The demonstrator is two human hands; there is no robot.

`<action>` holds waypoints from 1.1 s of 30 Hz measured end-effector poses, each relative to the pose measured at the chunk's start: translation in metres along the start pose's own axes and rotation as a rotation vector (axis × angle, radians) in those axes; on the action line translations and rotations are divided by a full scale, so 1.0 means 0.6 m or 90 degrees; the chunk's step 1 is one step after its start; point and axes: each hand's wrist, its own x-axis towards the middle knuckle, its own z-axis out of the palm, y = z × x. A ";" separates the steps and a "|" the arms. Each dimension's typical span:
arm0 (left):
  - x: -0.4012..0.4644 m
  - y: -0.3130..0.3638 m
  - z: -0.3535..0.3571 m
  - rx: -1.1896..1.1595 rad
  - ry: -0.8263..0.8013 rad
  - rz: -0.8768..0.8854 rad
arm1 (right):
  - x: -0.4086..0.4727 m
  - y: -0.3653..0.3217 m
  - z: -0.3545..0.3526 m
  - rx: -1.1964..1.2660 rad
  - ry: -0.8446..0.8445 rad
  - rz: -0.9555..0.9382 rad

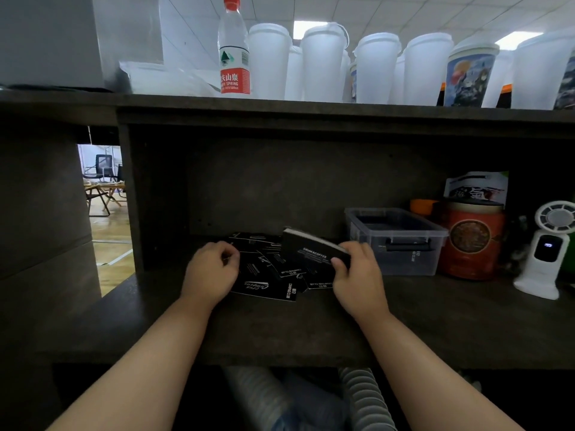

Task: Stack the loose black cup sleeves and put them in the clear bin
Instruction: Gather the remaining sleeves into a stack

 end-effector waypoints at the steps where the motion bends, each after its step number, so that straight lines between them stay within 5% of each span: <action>1: 0.000 -0.003 -0.003 0.038 -0.026 -0.024 | 0.000 0.001 0.000 -0.008 0.015 0.019; 5: -0.008 0.009 -0.001 0.189 -0.248 -0.047 | -0.001 0.001 0.003 -0.044 0.018 0.054; 8: -0.010 0.011 0.002 0.251 -0.306 -0.038 | -0.001 0.002 0.001 -0.040 0.006 0.072; 17: -0.015 0.008 0.000 0.043 -0.214 -0.079 | -0.003 0.004 0.003 -0.046 -0.014 0.053; 23: -0.014 0.007 -0.008 -0.085 0.014 -0.009 | -0.002 0.003 0.000 -0.049 -0.015 0.060; 28: -0.005 -0.013 0.004 0.056 -0.122 -0.036 | -0.001 0.004 0.001 -0.023 -0.075 0.066; 33: -0.004 -0.009 -0.001 0.117 -0.019 -0.039 | 0.002 0.009 0.004 0.037 -0.171 0.062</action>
